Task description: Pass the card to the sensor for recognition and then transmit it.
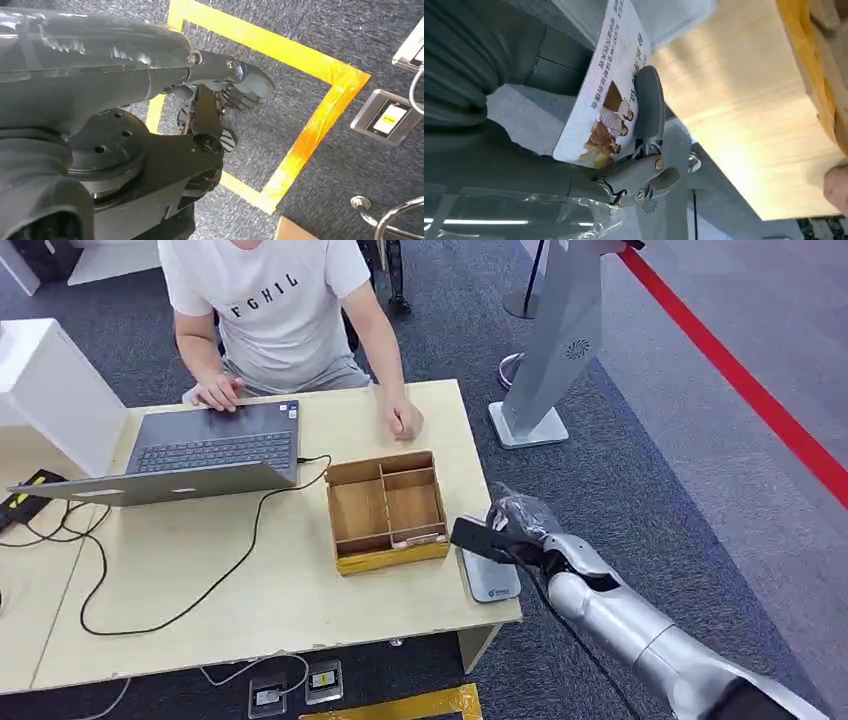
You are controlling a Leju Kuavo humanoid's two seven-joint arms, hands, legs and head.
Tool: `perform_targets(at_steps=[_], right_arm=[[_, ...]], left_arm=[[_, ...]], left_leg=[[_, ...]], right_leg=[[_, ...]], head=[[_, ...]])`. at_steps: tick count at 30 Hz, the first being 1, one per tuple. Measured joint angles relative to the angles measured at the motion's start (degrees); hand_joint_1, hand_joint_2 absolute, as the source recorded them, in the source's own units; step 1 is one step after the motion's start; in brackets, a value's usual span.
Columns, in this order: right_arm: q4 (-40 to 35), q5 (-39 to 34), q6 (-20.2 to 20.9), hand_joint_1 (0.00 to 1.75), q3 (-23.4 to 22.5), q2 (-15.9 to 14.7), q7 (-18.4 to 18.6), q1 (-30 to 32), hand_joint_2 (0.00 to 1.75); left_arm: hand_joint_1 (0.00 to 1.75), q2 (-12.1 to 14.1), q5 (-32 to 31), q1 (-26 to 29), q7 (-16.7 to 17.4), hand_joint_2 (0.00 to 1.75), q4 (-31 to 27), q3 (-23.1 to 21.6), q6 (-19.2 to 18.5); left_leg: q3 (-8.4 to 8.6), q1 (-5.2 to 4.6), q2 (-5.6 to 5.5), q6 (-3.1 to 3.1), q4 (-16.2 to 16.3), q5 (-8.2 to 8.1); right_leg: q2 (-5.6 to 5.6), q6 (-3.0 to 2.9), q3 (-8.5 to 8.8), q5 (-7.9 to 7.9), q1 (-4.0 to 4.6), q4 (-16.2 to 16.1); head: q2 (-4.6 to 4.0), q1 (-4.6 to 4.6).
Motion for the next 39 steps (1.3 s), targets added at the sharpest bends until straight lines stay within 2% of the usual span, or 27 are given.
perform_targets(at_steps=[5, 16, 20, 26, 30, 39], right_arm=[[-2.6, 0.3, 0.6, 1.75, 0.0, 0.0, 1.1, -2.0, 1.75], [-4.9, 0.3, 0.5, 1.75, 0.0, -0.2, 1.4, -2.1, 1.75], [-5.9, 1.3, -1.6, 1.75, 0.2, -0.1, -2.3, -3.3, 1.75], [-10.1, -1.4, 3.7, 1.75, 2.1, 0.8, 5.8, -13.2, 1.75], [-11.5, -1.4, 3.6, 1.75, 4.0, 1.7, 7.0, -18.8, 1.75], [-12.6, -2.0, 4.0, 1.75, 8.2, 2.4, 8.9, -25.1, 1.75]], left_arm=[[0.0, 0.0, 0.0, 0.0, -0.2, 0.0, 0.0, 0.0, 0.0], [0.0, 0.0, 0.0, 0.0, -0.2, 0.0, 0.0, 0.0, 0.0], [0.0, 0.0, -0.2, 0.0, -0.2, 0.0, 0.0, 0.0, -0.9], [0.0, -0.3, -0.9, 0.0, 0.1, 0.0, 0.0, -0.1, -0.6], [0.0, -0.5, -1.6, -0.1, 0.0, 0.0, 0.0, -0.1, -0.8], [0.0, -0.8, -1.2, -0.1, 0.1, 0.0, 0.0, -0.1, -1.0]], left_leg=[[0.0, 0.01, 0.0, 0.0, 0.0, 0.0], [-0.03, 0.0, 0.02, 0.0, 0.0, 0.0], [-0.06, 0.0, 0.02, 0.0, 0.0, 0.0], [-0.06, 0.0, 0.07, -0.06, 0.0, 0.04], [-0.07, 0.02, 0.0, -0.06, 0.0, 0.04], [-0.09, 0.01, 0.0, -0.06, 0.0, 0.04]], right_leg=[[-0.03, 0.0, -0.01, 0.0, 0.01, 0.0], [-0.01, 0.0, -0.03, -0.01, 0.01, 0.0], [-0.01, 0.0, -0.03, 0.0, 0.0, 0.0], [0.04, -0.04, -0.11, 0.03, 0.01, 0.1], [-0.02, -0.04, -0.1, 0.02, 0.02, 0.1], [-0.02, -0.04, -0.1, 0.02, 0.01, 0.1]], head=[[0.0, 0.0], [0.0, 0.0], [0.0, 0.02], [0.0, 0.0], [0.0, 0.0], [0.0, 0.0]])
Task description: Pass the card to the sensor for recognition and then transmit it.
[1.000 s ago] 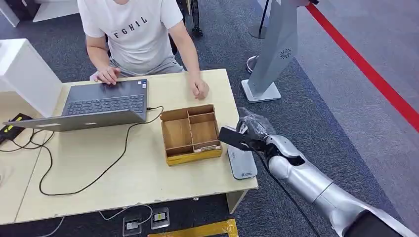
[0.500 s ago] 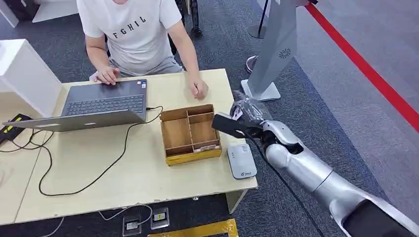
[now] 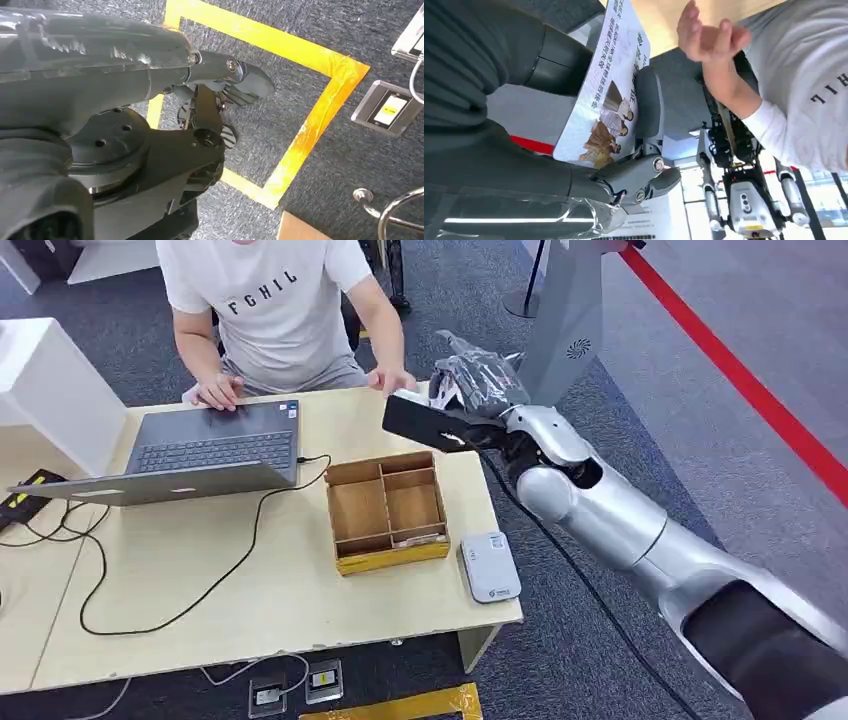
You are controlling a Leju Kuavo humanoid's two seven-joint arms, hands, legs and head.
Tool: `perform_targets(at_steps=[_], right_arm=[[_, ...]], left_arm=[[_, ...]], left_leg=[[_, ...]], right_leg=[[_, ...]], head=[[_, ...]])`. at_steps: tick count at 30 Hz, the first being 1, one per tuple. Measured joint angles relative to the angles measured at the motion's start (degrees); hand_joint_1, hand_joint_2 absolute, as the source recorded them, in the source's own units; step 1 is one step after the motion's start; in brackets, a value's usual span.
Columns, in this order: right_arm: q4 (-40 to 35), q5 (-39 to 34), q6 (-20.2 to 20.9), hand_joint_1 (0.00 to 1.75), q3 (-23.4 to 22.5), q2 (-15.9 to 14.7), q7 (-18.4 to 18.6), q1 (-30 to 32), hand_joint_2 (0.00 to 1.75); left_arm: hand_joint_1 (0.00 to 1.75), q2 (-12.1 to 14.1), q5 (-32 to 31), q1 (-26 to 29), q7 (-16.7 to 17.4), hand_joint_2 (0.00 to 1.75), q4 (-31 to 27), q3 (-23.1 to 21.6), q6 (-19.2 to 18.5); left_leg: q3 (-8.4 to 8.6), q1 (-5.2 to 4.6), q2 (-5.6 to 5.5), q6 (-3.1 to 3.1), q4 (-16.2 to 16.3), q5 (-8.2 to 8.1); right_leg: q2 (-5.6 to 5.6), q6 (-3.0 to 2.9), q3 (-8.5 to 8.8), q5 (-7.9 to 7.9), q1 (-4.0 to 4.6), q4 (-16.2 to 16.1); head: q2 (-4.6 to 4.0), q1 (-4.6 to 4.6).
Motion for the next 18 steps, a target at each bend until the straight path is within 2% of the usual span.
perform_targets(at_steps=[4, 6, 12, 18], right_arm=[[0.0, -1.1, 0.0, 1.75, 1.6, 0.5, 0.1, -1.5, 1.75], [0.1, -1.8, 0.0, 1.75, 2.6, 1.3, -0.5, -2.2, 1.75], [2.3, -2.5, -0.2, 1.75, 6.4, 4.7, -2.4, -4.1, 1.75], [6.6, -2.9, -0.1, 1.75, 8.7, 7.8, -2.4, -5.7, 1.75]], left_arm=[[0.0, -0.2, -0.5, 0.0, 0.0, 0.0, 0.0, 0.0, -0.3], [0.0, -0.3, -0.5, 0.0, 1.1, 0.0, 0.0, -0.3, -0.3], [0.0, -0.3, 0.4, -0.1, 2.0, 0.0, 0.0, -0.4, -1.5], [0.0, -0.7, 0.9, -0.1, 3.0, 0.0, 0.0, -0.4, -1.9]], left_leg=[[0.0, 0.01, 0.01, 0.0, 0.0, 0.0], [-0.02, 0.01, 0.01, 0.0, 0.0, 0.0], [-0.02, 0.06, -0.01, -0.03, 0.0, 0.02], [-0.03, 0.05, -0.02, -0.04, 0.0, 0.03]], right_leg=[[0.01, 0.0, 0.01, 0.0, 0.01, 0.0], [0.01, 0.0, 0.0, 0.0, 0.0, 0.0], [0.0, -0.01, -0.04, 0.0, 0.06, 0.1], [-0.01, -0.01, -0.04, -0.01, 0.05, 0.1]], head=[[0.0, 0.0], [0.0, 0.0], [0.0, 0.0], [0.0, 0.02]])
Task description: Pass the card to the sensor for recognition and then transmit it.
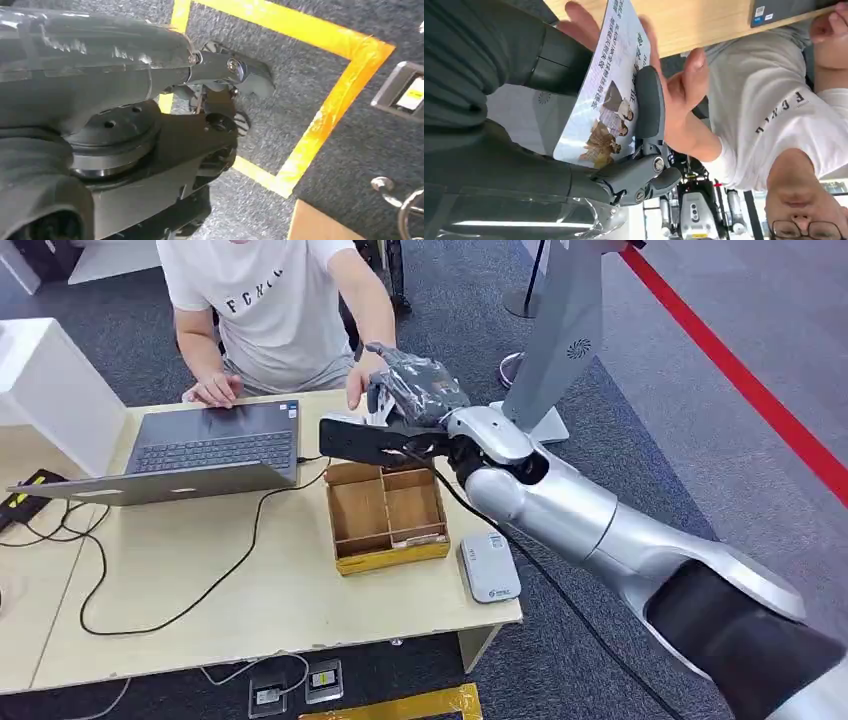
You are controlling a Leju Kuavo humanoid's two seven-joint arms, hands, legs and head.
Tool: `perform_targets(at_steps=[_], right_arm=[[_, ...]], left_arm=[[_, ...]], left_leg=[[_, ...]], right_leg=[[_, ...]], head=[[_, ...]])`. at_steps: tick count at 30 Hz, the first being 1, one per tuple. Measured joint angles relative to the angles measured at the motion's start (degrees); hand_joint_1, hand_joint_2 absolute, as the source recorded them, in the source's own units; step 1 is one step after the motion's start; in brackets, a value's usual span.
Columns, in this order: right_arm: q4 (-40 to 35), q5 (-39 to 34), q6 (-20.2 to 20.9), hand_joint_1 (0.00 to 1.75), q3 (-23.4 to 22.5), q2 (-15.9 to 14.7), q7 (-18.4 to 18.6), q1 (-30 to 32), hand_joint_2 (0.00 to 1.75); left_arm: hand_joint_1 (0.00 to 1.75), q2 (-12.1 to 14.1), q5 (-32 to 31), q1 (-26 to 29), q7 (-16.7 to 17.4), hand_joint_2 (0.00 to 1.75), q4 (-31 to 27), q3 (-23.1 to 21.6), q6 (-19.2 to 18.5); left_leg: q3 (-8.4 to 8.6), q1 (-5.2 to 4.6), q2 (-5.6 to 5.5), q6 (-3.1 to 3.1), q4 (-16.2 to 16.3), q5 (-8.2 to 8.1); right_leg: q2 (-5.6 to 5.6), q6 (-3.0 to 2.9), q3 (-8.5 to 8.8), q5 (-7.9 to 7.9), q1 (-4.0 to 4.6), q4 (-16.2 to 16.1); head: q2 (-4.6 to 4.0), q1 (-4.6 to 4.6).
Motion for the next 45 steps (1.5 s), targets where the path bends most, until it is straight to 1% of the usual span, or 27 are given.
perform_targets(at_steps=[7, 15, 25, 26, 27, 28, 32, 42, 45], right_arm=[[5.2, 0.2, 0.1, 1.75, 2.3, 1.6, -0.7, -0.5, 1.75], [8.5, 1.2, 0.3, 1.75, 3.6, 1.9, -0.7, -0.4, 1.75], [10.4, 1.7, 0.4, 1.75, 3.6, 2.1, -0.7, -0.4, 1.75], [10.6, 1.7, 0.4, 1.71, 3.6, 2.1, -0.7, -0.4, 1.75], [10.7, 1.7, 0.4, 0.0, 3.6, 2.1, -0.7, -0.4, 1.75], [10.8, 1.7, 0.4, 0.0, 3.6, 2.1, -0.7, -0.4, 0.0], [11.2, 0.5, 0.4, 0.0, 3.6, 2.1, -2.5, -0.3, 0.0], [11.7, 0.5, 0.9, 0.0, 3.6, 2.1, -2.3, -0.3, 0.0], [11.8, 1.2, 0.2, 0.0, 3.6, 2.2, -2.4, -0.3, 0.0]], left_arm=[[0.0, -0.1, 0.0, 0.0, 0.0, 0.0, 0.0, 0.0, -0.3], [0.0, -0.2, 0.0, 0.0, 0.0, 0.0, 0.1, 0.0, 0.0], [0.0, -0.2, 0.0, 0.0, 0.0, 0.0, 0.2, 0.0, -0.1], [0.0, -0.2, 0.0, 0.0, 0.0, 0.0, 0.2, 0.0, -0.1], [0.0, -0.2, 0.0, 0.0, 0.0, 0.0, 0.2, 0.0, -0.1], [0.0, -0.2, 0.0, 0.0, 0.0, 0.0, 0.2, 0.0, 0.1], [0.0, -0.2, 0.0, 0.0, 0.0, 0.0, 0.3, 0.0, 0.2], [0.0, -0.2, 0.0, 0.0, 0.0, 0.0, 0.4, 0.0, 0.2], [0.0, -0.2, 0.2, 0.0, 0.0, 0.0, 0.5, 0.0, 0.3]], left_leg=[[0.01, -0.02, 0.01, -0.01, 0.0, 0.0], [0.0, -0.01, -0.01, -0.01, 0.0, 0.01], [0.0, -0.01, 0.0, -0.02, 0.0, 0.01], [0.0, -0.01, 0.0, -0.02, 0.0, 0.01], [0.0, -0.01, 0.0, -0.02, 0.0, 0.01], [0.0, -0.01, 0.0, -0.02, 0.0, 0.01], [0.0, -0.01, 0.01, -0.02, 0.0, 0.01], [0.01, -0.01, 0.01, -0.03, 0.0, 0.02], [0.01, -0.01, 0.01, -0.03, 0.0, 0.02]], right_leg=[[0.01, 0.0, 0.0, 0.0, -0.02, 0.0], [0.0, 0.0, -0.02, 0.0, -0.01, 0.0], [0.01, 0.0, -0.03, 0.0, -0.01, 0.0], [0.01, 0.0, -0.03, 0.0, -0.01, 0.0], [0.01, 0.0, -0.03, 0.0, -0.01, 0.0], [0.01, 0.0, -0.04, 0.0, -0.01, 0.0], [0.03, 0.0, -0.04, 0.0, -0.01, 0.0], [0.02, -0.01, -0.04, 0.01, -0.01, 0.0], [0.02, -0.01, -0.04, 0.01, -0.01, 0.0]], head=[[0.0, 0.0], [0.0, -0.02], [0.0, 0.0], [0.0, -0.02], [0.0, -0.02], [0.0, 0.0], [0.0, -0.02], [0.0, -0.02], [0.0, -0.02]])
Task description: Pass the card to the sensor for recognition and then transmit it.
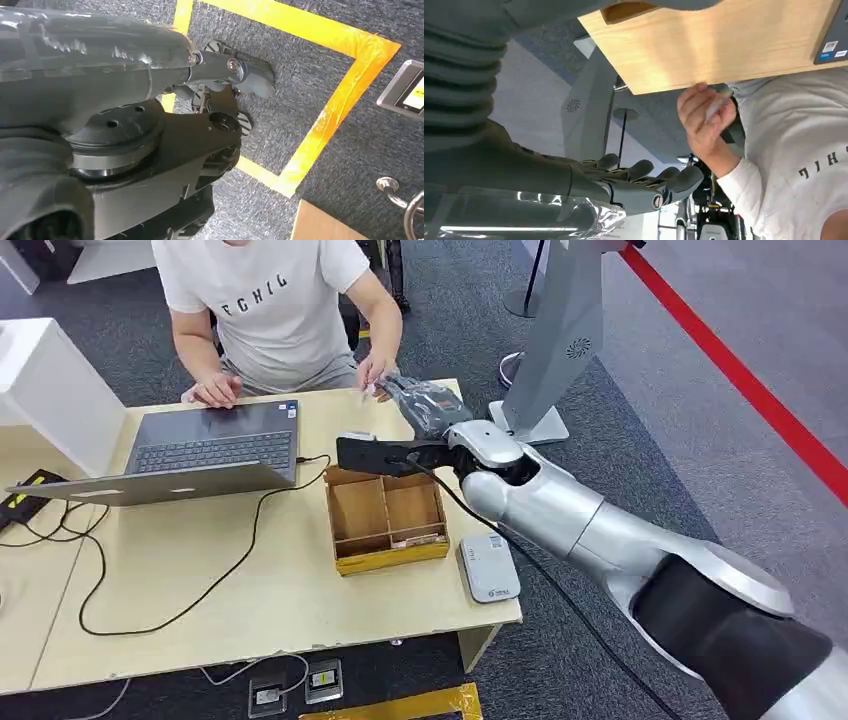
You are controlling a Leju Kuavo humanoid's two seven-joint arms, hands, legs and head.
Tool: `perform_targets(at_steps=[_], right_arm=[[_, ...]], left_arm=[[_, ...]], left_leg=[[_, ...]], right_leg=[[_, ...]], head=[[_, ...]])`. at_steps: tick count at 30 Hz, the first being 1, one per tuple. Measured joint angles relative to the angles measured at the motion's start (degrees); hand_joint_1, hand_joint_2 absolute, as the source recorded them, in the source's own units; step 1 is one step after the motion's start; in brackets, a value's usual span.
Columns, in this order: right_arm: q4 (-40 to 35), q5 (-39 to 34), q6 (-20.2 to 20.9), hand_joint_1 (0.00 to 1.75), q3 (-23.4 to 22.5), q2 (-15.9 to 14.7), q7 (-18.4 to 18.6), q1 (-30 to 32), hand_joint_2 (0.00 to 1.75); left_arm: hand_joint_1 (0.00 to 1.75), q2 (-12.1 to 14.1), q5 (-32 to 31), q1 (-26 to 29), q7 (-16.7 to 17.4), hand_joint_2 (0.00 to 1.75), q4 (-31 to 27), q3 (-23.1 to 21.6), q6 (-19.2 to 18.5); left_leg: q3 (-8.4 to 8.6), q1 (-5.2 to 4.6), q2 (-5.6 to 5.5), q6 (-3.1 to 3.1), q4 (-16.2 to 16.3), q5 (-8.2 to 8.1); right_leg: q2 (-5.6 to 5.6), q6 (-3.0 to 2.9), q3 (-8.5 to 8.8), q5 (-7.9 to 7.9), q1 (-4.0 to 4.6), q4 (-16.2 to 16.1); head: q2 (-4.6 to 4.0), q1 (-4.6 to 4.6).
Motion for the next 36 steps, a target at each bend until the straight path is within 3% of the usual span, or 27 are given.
perform_targets(at_steps=[11, 15, 21, 27, 31, 36], right_arm=[[-0.3, 1.7, -0.8, 0.0, -0.7, -0.2, 1.7, 0.3, 0.0], [-3.1, 1.7, -3.8, 0.0, -1.9, -1.6, 2.1, 2.1, 0.0], [-13.8, 5.1, -5.6, 0.0, -5.0, -6.1, 6.9, 9.3, 0.0], [-30.1, 16.7, -7.5, 0.0, -8.2, -11.6, 14.9, 20.2, 0.0], [-40.2, 20.9, -7.2, 0.0, -11.0, -14.1, 15.7, 26.9, 0.0], [-46.5, 26.0, -6.7, 0.0, -13.8, -14.8, 14.9, 33.1, 0.0]], left_arm=[[0.0, -0.2, 0.0, 0.0, 0.1, 0.0, 0.0, 0.0, -0.1], [0.0, -0.3, 0.6, 0.0, 0.1, 0.0, 0.0, 0.0, 0.1], [0.0, -0.6, 1.9, 0.1, 1.1, 0.0, 0.1, 0.0, 1.1], [0.0, -0.8, 2.8, 0.2, 0.2, 0.0, 0.1, 0.0, 1.6], [0.0, -0.8, 3.0, 0.2, -0.4, 0.0, 0.1, 0.1, 1.9], [0.0, -1.0, 3.0, 0.2, -0.7, 0.0, 0.2, 0.1, 2.3]], left_leg=[[0.03, 0.0, 0.03, 0.0, 0.0, 0.0], [0.05, 0.0, 0.02, 0.0, 0.0, 0.0], [0.04, -0.01, 0.03, 0.0, 0.0, -0.01], [0.04, 0.0, 0.02, -0.01, 0.0, -0.03], [0.03, 0.0, 0.15, -0.06, 0.0, -0.06], [0.01, 0.01, 0.1, -0.06, 0.0, -0.05]], right_leg=[[0.02, 0.0, -0.01, 0.0, 0.0, 0.0], [0.02, 0.0, -0.01, 0.0, 0.0, 0.0], [0.02, 0.0, -0.03, 0.0, -0.01, 0.0], [0.0, 0.0, -0.03, 0.0, 0.0, -0.1], [0.09, -0.01, -0.09, 0.0, 0.0, -0.1], [0.05, -0.01, -0.06, 0.0, 0.01, -0.1]], head=[[0.0, 0.0], [0.0, 0.0], [0.02, 0.0], [0.0, 0.04], [0.0, 0.02], [0.0, 0.02]])
